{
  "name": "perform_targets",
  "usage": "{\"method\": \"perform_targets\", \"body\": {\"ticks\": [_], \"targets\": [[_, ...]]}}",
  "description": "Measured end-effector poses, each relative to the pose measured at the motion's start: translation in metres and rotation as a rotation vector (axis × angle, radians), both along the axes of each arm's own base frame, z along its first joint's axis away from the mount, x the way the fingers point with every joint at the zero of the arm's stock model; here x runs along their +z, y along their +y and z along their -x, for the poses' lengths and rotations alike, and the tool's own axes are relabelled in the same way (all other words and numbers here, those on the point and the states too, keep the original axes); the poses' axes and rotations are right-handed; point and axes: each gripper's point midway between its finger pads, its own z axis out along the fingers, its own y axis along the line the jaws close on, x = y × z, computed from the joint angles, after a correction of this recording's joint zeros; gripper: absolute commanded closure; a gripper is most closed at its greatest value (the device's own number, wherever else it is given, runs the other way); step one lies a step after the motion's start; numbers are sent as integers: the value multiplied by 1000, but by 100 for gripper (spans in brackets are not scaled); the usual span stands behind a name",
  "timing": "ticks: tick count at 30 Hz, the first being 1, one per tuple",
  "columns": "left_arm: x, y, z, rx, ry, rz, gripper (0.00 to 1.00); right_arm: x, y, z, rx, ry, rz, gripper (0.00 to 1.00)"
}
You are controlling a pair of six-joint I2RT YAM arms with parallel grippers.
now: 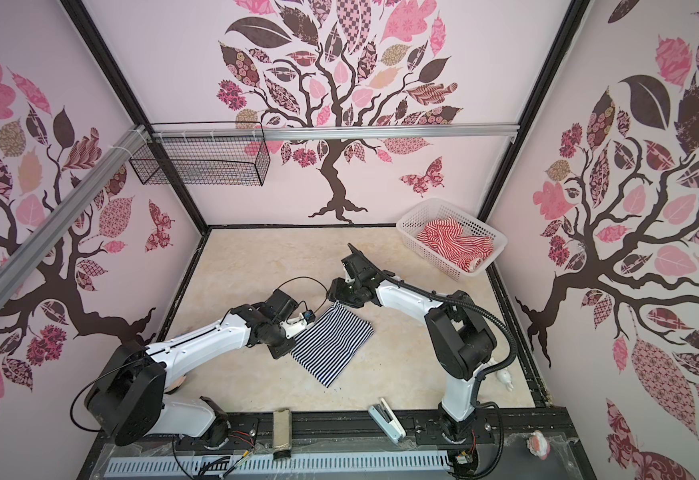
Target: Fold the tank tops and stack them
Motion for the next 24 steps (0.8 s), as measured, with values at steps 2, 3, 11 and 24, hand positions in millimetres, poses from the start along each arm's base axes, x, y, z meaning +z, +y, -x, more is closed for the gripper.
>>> {"method": "perform_targets", "body": {"ticks": [2, 3, 11, 24], "targets": [[2, 6, -3, 13, -18, -34, 43, 4, -3, 4, 1, -9, 0, 57], [5, 8, -7, 20, -34, -48, 43, 7, -5, 6, 2, -14, -4, 65], [43, -13, -11, -12, -86, 87, 45, -4, -6, 17, 29, -2, -5, 100], [-13, -29, 12, -67, 137, 51, 54, -58, 17, -10, 45, 84, 39, 99]]}}
